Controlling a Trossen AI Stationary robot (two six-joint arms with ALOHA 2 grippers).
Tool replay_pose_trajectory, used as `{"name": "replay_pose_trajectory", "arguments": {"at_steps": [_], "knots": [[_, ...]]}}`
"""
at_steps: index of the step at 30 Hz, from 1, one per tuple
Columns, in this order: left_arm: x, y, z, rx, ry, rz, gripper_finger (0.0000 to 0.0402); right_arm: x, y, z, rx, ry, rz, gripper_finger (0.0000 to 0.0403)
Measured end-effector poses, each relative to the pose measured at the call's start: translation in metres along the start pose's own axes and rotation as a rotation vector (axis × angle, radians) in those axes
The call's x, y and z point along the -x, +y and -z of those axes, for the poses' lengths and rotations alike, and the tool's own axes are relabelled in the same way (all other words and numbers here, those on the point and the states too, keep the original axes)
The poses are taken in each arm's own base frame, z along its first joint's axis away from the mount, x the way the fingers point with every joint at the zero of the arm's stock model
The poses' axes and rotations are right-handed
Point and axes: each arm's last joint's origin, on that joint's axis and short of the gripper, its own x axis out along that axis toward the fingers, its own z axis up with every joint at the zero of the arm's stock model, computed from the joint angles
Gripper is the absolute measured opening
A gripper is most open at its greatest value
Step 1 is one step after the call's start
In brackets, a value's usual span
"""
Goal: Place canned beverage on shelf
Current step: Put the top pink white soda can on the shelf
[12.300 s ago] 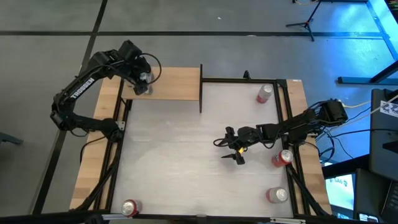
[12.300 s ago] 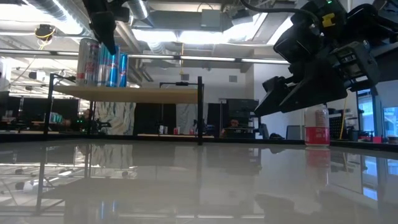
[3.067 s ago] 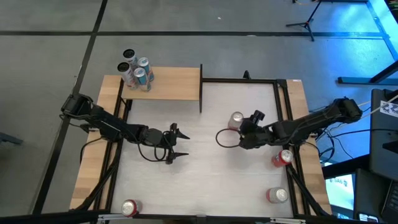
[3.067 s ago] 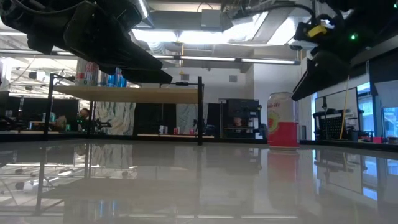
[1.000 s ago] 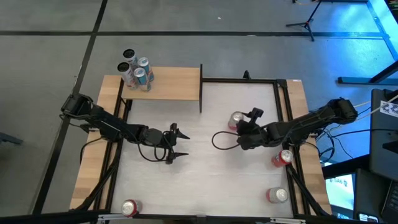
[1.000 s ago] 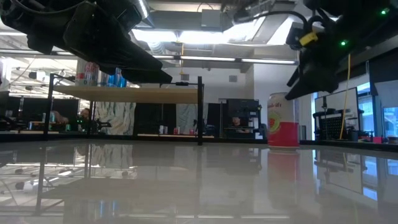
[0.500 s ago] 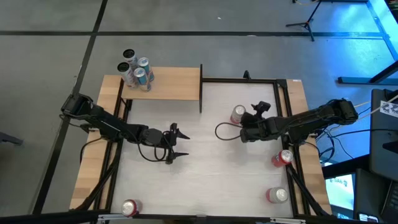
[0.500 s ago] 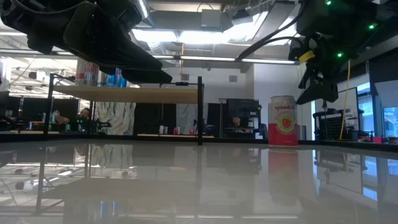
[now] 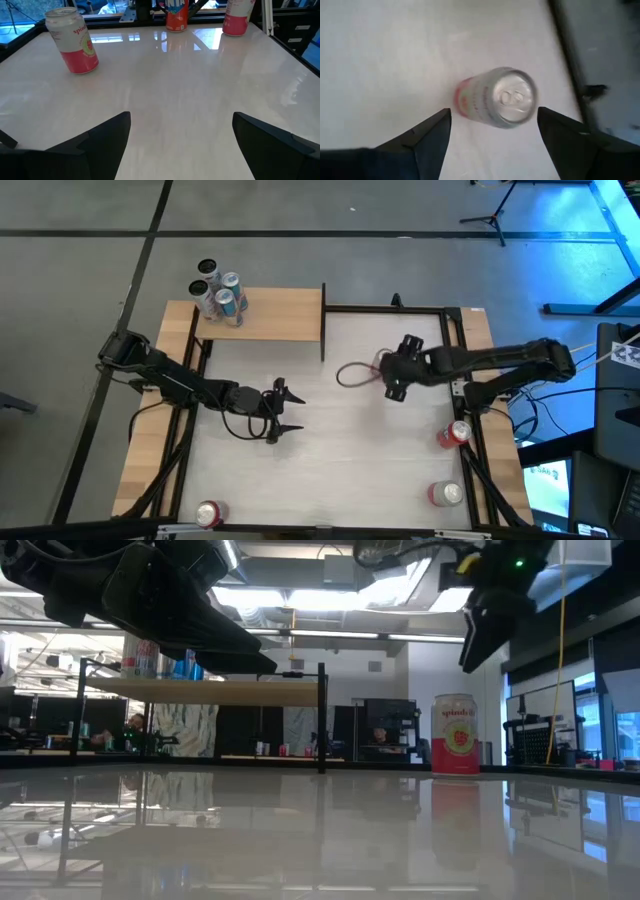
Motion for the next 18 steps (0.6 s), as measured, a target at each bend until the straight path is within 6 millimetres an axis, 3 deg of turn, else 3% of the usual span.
{"name": "replay_pose_trajectory", "arguments": {"at_steps": [3, 8, 18], "knots": [[0.0, 0.0, 0.0, 0.0, 0.0, 0.0, 0.0341, -0.009, -0.018, -0.005, -0.026, 0.019, -0.065, 0.0293], [0.0, 0.0, 0.0, 0.0, 0.0, 0.0, 0.0341, -0.021, -0.044, -0.006, -0.052, 0.036, -0.032, 0.0293], [0.0, 0.0, 0.0, 0.0, -0.001, -0.007, 0.0341, -0.024, -0.055, -0.009, -0.11, 0.016, -0.024, 0.0293]]}}
